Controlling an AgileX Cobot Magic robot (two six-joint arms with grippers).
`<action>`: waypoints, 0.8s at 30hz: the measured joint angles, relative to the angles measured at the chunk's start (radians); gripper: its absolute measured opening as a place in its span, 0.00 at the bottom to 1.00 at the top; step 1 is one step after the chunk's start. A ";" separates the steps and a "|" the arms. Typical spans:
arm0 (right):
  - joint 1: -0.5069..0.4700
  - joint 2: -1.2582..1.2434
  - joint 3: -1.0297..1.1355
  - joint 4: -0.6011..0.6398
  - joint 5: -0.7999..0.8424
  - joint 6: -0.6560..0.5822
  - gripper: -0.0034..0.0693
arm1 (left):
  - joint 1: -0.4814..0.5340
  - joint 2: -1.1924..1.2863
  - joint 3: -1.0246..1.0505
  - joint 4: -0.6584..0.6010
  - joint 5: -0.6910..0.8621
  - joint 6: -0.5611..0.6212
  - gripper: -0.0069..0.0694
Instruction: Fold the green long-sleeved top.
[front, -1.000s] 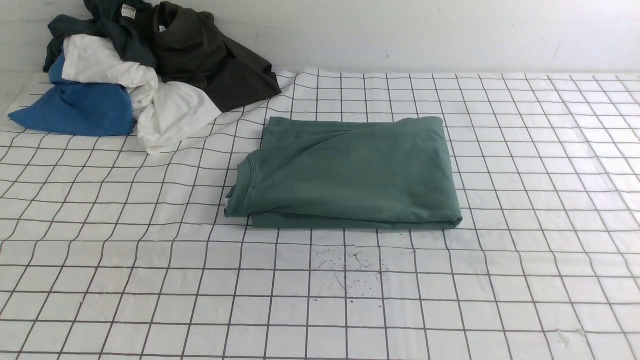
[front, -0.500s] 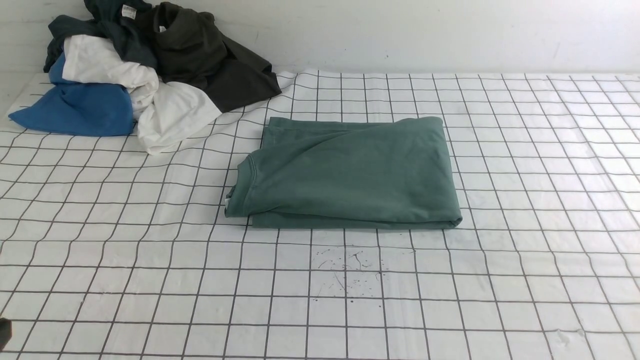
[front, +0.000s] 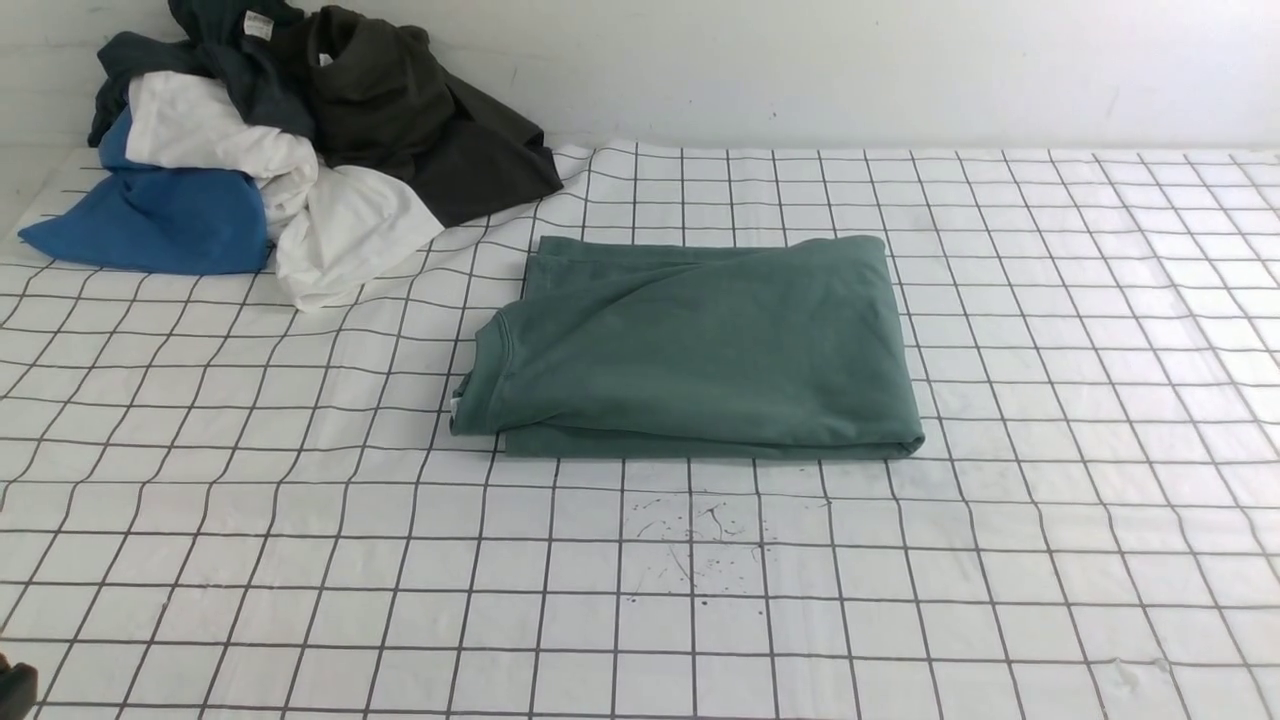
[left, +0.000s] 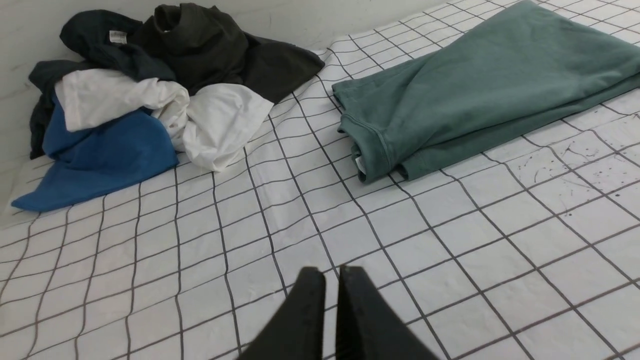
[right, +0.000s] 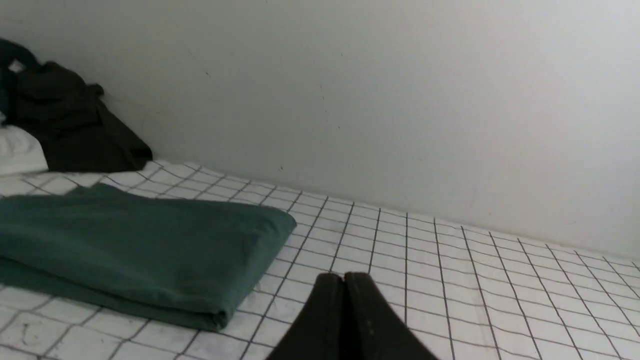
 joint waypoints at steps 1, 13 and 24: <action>-0.012 0.000 0.020 -0.042 0.004 0.000 0.03 | 0.000 0.000 0.000 0.000 0.002 0.000 0.12; -0.026 0.000 0.072 -0.254 0.068 0.225 0.03 | 0.000 -0.001 0.000 0.000 0.002 0.007 0.12; -0.027 0.000 0.071 -0.288 0.144 0.453 0.03 | 0.000 -0.001 0.000 0.000 0.002 0.007 0.12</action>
